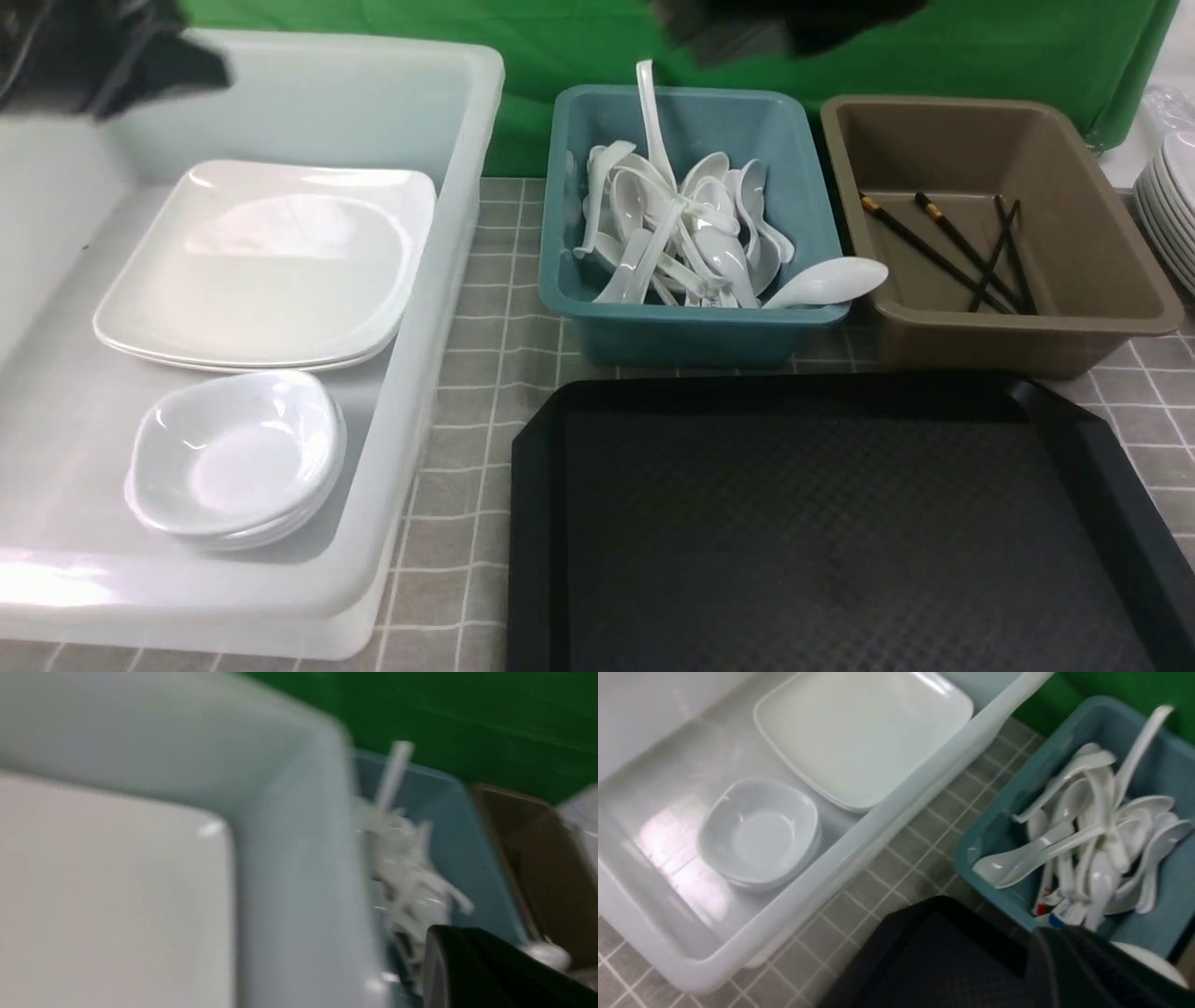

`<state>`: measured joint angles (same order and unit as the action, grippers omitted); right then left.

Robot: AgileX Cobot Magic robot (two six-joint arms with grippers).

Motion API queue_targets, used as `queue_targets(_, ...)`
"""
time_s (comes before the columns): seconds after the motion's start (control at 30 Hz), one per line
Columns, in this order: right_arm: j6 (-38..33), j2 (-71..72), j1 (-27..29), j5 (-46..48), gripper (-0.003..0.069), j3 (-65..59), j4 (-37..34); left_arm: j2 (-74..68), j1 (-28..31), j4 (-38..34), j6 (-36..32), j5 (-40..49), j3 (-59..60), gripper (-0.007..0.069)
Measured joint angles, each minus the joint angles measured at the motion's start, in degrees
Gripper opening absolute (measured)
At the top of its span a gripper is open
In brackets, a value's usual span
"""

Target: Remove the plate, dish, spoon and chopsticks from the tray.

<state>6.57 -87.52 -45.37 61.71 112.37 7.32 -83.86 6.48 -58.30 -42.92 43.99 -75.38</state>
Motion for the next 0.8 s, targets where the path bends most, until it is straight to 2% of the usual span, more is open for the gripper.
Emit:
queue_targets(0.17,1.39,9.31,0.0,1.24,0.0027,-0.95,4.15,11.19,-14.26,12.48,2.19,-0.01,-0.56,0.0)
queue_targets(0.23,1.81,14.56,0.0,0.36,0.0027,-3.75,6.08,16.04,-21.29,19.7,5.92,-0.62,-0.56,0.0)
queue_targets(0.37,3.83,25.14,0.0,-5.2,0.0027,-14.39,9.69,23.08,-30.27,30.33,14.05,-2.08,0.74,0.0)
queue_targets(0.43,4.35,31.21,0.0,-9.58,0.0027,-20.77,10.8,26.36,-32.3,32.51,17.19,-3.13,2.71,0.0)
queue_targets(0.53,5.96,43.31,0.0,-21.47,0.0027,-36.14,12.68,32.16,-33.66,33.92,20.19,-6.44,9.51,0.0)
queue_targets(0.57,6.04,44.05,0.0,-22.2,0.0027,-37.05,12.8,32.49,-33.72,33.92,20.19,-6.72,10.0,0.0)
queue_targets(0.63,6.44,54.24,0.0,-31.95,0.0027,-49.43,13.97,36.4,-33.89,34.18,21.43,-10.06,17.3,0.0)
queue_targets(0.8,7.49,67.3,0.0,-39.99,0.0027,-63.92,14.68,41.94,-33.89,33.65,21.88,-14.74,29.68,0.0)
